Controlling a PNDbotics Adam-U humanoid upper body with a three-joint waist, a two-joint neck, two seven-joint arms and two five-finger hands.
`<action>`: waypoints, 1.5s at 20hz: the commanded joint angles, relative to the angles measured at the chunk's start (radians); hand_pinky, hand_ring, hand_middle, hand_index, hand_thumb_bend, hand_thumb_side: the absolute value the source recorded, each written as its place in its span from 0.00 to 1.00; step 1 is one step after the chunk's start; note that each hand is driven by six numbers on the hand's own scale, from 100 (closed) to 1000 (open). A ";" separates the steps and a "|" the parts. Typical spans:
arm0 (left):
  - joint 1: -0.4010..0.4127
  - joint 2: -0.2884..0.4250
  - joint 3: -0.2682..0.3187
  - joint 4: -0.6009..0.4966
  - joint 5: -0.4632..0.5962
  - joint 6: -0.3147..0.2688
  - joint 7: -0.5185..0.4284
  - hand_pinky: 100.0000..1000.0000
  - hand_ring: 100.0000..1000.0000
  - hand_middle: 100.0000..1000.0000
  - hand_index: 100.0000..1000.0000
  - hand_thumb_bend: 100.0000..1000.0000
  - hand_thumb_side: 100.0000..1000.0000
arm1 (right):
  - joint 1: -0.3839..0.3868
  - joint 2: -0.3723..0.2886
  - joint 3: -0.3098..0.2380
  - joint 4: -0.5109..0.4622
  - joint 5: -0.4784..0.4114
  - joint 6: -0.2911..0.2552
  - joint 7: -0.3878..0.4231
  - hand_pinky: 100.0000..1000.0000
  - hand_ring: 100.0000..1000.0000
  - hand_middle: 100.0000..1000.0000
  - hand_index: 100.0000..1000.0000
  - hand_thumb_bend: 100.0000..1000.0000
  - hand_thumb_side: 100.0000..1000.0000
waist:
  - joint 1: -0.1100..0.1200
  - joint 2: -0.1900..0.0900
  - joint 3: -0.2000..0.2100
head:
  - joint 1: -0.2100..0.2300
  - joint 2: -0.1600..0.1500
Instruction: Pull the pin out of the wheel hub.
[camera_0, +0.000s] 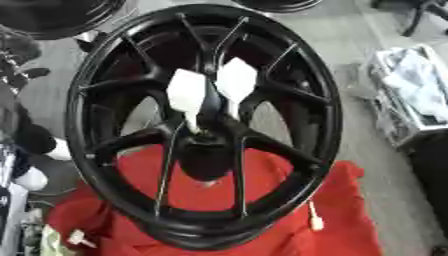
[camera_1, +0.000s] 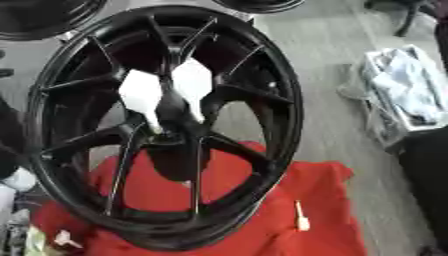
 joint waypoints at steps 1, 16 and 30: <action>-0.012 0.022 0.000 -0.011 0.002 -0.004 -0.001 0.68 0.78 0.63 0.67 0.05 0.82 | -0.011 -0.037 -0.017 0.002 -0.007 -0.014 0.005 0.94 0.71 0.59 0.86 0.00 0.41 | 0.001 -0.021 0.000 | 0.004 0.003; -0.011 0.022 -0.004 -0.009 0.001 -0.003 -0.006 0.68 0.79 0.63 0.68 0.05 0.82 | -0.032 -0.034 0.033 -0.030 0.235 -0.198 0.175 0.92 0.77 0.68 0.90 0.00 0.02 | -0.002 -0.022 0.005 | -0.007 0.003; -0.008 0.025 0.001 -0.010 0.001 -0.002 -0.001 0.68 0.79 0.63 0.68 0.06 0.82 | -0.085 -0.008 0.208 0.050 0.514 -0.392 0.304 0.92 0.82 0.74 0.91 0.00 0.26 | -0.011 -0.029 0.004 | -0.007 0.008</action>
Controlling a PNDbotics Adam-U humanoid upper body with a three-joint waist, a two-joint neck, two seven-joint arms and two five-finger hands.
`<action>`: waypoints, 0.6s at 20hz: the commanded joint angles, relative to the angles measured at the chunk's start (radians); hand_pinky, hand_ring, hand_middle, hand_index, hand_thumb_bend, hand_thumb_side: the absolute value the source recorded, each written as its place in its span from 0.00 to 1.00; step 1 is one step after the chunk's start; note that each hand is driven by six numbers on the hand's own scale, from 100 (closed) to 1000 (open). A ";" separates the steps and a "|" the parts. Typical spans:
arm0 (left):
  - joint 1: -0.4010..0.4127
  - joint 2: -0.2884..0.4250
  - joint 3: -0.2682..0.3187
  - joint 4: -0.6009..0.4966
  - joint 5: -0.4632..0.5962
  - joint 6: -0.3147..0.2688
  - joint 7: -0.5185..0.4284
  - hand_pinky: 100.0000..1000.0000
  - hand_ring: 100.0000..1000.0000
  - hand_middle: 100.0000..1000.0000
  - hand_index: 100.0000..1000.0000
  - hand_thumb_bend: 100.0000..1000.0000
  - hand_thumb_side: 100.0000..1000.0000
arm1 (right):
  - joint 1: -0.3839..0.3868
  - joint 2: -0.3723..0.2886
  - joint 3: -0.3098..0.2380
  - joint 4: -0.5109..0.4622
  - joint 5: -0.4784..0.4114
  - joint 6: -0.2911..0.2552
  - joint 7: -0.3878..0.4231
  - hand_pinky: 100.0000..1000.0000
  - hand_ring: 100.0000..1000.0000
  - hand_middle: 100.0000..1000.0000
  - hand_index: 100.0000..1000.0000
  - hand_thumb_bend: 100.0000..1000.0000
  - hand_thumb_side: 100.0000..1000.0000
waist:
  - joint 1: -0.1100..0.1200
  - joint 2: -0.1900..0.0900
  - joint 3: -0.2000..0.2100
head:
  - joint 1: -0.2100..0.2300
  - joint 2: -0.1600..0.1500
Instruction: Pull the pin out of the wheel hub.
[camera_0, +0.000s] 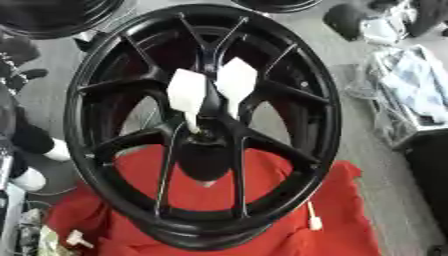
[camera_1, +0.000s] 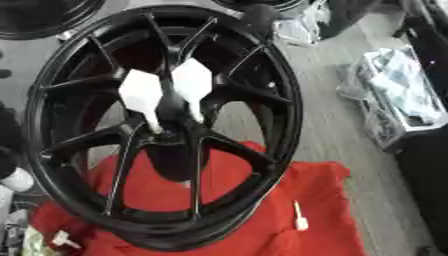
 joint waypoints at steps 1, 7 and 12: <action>-0.009 0.025 0.006 -0.010 0.001 -0.001 0.003 0.68 0.79 0.63 0.68 0.06 0.82 | -0.020 -0.015 0.030 0.016 0.052 -0.083 0.057 0.92 0.82 0.74 0.92 0.00 0.26 | 0.000 -0.027 -0.001 | 0.003 0.004; -0.010 0.026 0.004 -0.009 0.001 -0.001 0.001 0.68 0.79 0.63 0.68 0.05 0.82 | -0.019 0.005 0.069 0.038 0.143 -0.151 0.057 0.93 0.82 0.75 0.94 0.00 0.26 | 0.001 -0.026 -0.001 | 0.004 0.005; -0.010 0.027 0.003 -0.008 0.001 -0.001 -0.001 0.68 0.79 0.63 0.68 0.05 0.82 | -0.017 0.024 0.098 0.060 0.220 -0.201 0.057 0.94 0.82 0.76 0.95 0.14 0.30 | 0.001 -0.025 -0.001 | 0.004 0.007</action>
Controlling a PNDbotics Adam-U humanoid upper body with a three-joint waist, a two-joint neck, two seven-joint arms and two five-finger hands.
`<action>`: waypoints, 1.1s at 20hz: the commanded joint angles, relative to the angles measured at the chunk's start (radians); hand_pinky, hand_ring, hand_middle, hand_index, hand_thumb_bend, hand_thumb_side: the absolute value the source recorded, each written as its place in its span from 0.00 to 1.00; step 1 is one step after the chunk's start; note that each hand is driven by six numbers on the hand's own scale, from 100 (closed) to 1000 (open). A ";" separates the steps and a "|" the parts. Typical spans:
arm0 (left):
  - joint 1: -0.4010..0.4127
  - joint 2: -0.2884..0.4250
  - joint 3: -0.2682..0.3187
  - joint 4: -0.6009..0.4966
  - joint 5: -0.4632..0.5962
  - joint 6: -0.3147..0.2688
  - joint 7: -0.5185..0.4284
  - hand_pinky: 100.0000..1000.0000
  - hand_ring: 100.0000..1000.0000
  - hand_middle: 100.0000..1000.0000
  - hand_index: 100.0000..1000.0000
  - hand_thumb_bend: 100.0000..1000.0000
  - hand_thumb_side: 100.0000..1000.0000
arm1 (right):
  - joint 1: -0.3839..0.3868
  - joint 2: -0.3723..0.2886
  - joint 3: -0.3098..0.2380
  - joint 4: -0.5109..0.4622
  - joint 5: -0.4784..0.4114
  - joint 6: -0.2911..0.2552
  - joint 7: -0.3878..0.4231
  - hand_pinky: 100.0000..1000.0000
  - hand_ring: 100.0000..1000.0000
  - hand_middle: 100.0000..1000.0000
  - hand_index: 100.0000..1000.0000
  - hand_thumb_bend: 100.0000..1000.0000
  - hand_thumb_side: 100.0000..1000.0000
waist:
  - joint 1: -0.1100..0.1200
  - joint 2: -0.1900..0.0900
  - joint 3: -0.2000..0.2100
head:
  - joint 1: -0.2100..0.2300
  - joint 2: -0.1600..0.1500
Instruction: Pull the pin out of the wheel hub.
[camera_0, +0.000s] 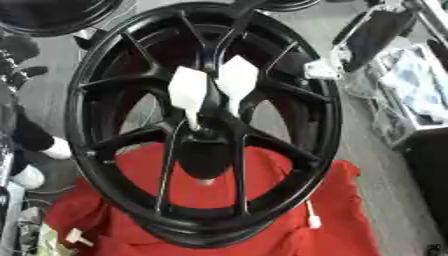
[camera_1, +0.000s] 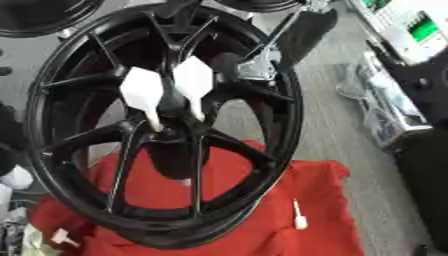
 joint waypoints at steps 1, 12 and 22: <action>-0.010 0.026 0.003 -0.010 0.001 -0.001 -0.001 0.68 0.79 0.63 0.68 0.05 0.82 | -0.015 -0.002 0.005 0.012 0.051 -0.151 0.117 0.95 0.82 0.76 0.95 0.17 0.29 | 0.001 -0.025 0.000 | 0.001 0.004; -0.011 0.027 0.002 -0.008 0.001 -0.001 -0.003 0.69 0.79 0.63 0.68 0.05 0.82 | -0.014 0.018 0.027 0.061 0.145 -0.238 0.117 0.97 0.85 0.80 0.98 0.29 0.32 | 0.001 -0.024 -0.001 | 0.004 0.006; -0.013 0.026 0.002 -0.008 0.001 -0.001 -0.002 0.69 0.79 0.63 0.68 0.05 0.82 | -0.020 0.028 0.031 0.097 0.186 -0.247 0.117 0.95 0.85 0.77 0.94 0.27 0.35 | 0.001 -0.022 0.002 | 0.002 0.006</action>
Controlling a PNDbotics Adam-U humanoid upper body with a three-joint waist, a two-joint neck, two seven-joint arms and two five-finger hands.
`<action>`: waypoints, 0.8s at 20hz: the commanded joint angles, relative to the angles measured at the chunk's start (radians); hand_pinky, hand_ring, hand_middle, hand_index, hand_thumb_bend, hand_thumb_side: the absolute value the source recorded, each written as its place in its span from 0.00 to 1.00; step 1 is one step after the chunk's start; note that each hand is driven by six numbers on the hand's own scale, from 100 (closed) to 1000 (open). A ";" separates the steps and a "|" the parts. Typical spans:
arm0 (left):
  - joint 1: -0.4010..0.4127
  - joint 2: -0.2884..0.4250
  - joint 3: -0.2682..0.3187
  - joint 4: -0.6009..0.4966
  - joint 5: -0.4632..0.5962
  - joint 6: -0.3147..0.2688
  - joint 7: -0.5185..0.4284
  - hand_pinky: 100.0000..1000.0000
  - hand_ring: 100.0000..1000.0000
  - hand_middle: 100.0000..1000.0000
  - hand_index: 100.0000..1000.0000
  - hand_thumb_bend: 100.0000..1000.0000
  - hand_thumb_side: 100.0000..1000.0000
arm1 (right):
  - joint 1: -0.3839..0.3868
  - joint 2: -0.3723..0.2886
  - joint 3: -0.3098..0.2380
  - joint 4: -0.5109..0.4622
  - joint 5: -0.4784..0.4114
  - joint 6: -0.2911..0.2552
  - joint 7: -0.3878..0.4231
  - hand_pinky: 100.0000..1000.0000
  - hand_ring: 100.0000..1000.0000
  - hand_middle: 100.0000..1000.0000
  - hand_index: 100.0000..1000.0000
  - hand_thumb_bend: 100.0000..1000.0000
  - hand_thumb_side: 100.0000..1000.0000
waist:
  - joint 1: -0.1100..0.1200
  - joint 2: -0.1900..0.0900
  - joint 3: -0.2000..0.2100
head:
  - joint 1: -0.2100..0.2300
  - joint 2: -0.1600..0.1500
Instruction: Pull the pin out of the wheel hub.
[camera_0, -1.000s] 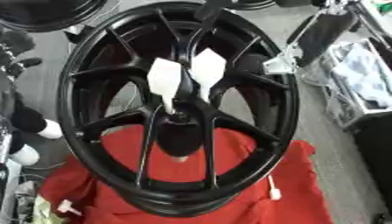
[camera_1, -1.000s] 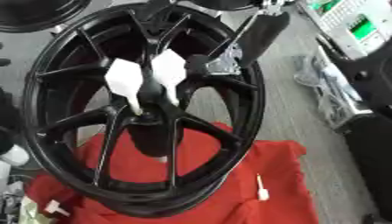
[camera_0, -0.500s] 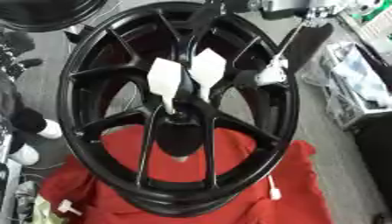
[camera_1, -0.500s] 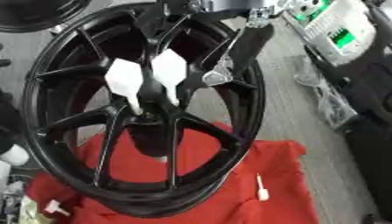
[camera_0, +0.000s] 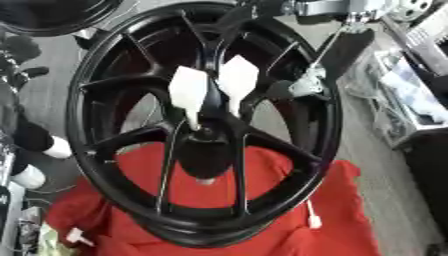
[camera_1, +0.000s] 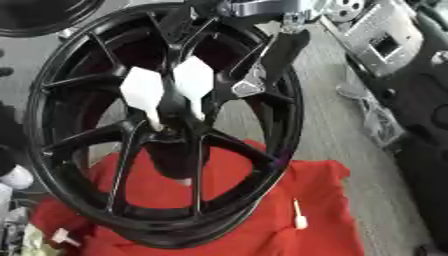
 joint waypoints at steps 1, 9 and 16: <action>-0.014 0.026 0.003 -0.012 0.001 -0.002 0.000 0.69 0.79 0.63 0.68 0.05 0.82 | -0.021 -0.007 -0.006 0.013 0.021 -0.185 0.179 0.95 0.85 0.77 0.94 0.27 0.36 | 0.001 -0.021 0.002 | 0.000 0.006; -0.018 0.023 0.003 -0.013 0.001 -0.001 0.000 0.69 0.79 0.62 0.68 0.05 0.82 | -0.026 0.008 0.000 0.076 0.067 -0.202 0.179 0.94 0.83 0.74 0.90 0.22 0.35 | 0.004 -0.015 0.009 | -0.006 0.004; -0.022 0.019 0.001 -0.014 0.001 0.000 -0.001 0.69 0.79 0.62 0.68 0.05 0.82 | -0.036 0.015 0.012 0.099 0.082 -0.218 0.179 0.94 0.82 0.74 0.90 0.21 0.36 | 0.004 -0.009 0.018 | -0.010 0.000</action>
